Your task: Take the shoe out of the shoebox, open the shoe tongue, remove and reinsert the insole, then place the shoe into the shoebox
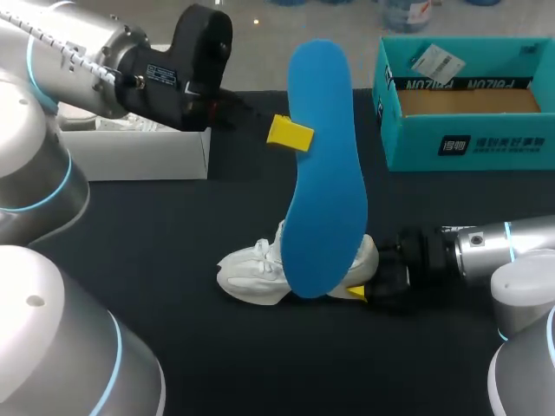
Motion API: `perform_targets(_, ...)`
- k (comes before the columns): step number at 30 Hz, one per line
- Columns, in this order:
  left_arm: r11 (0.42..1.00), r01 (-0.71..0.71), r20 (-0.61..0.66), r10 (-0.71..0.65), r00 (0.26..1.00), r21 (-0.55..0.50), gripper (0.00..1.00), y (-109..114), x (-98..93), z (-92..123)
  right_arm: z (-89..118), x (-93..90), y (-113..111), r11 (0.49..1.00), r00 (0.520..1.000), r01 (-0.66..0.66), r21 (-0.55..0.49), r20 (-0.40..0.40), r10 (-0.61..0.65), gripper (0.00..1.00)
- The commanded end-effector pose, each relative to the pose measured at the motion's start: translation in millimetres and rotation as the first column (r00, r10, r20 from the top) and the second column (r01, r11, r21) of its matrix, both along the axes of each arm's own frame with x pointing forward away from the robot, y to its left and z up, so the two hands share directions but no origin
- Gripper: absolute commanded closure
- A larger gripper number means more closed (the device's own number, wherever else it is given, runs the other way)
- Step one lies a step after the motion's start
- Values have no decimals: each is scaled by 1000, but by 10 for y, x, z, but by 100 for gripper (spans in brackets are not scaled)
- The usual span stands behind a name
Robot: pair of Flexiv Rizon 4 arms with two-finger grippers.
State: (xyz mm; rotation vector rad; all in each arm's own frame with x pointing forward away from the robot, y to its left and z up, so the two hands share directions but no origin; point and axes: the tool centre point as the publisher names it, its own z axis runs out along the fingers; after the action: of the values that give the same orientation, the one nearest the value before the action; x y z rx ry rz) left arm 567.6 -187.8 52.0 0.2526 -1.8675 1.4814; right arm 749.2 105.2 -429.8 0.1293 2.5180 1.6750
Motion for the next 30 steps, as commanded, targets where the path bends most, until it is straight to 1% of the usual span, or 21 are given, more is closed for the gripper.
perform_targets(1,1000,3,1,-3,1000,-1,100,-8,10,-1,-17,4,20,1000,1000,0,-5,-1,0,100)
perform_targets(2,1000,3,1,-3,1000,-1,100,-8,10,-1,-17,4,20,1000,1000,0,-5,-1,0,95)
perform_targets(5,1000,3,1,-3,1000,-1,100,-8,10,-1,-17,4,20,1000,1000,0,-5,-1,0,95)
perform_targets(6,1000,3,1,-3,1000,-1,100,-8,10,-1,-17,4,20,1000,1000,0,-5,-1,0,92)
perform_targets(7,1000,3,1,-3,1000,-1,100,-8,10,-1,-17,4,20,1000,1000,0,-5,-1,0,85)
perform_targets(8,1000,3,1,-3,1000,-1,100,-8,10,-1,-17,4,20,1000,1000,0,-5,-1,0,81)
perform_targets(10,1000,3,1,-3,1000,-1,100,-8,10,-1,-17,4,20,1000,1000,0,-5,-1,0,66)
perform_targets(11,1000,3,1,-3,1000,-1,100,-8,10,-1,-17,4,20,1000,1000,0,-5,-1,0,40)
perform_targets(12,1000,3,1,-3,1000,-1,100,-8,10,-1,-17,4,20,1000,1000,0,-5,-1,0,0)
perform_targets(22,1000,3,1,-3,1000,-1,100,-8,10,-1,-17,4,20,1000,1000,0,-5,-1,0,0)
perform_targets(30,1000,3,1,-3,1000,-1,100,-8,10,-1,83,-27,-103,999,999,28,-36,-39,-30,0)
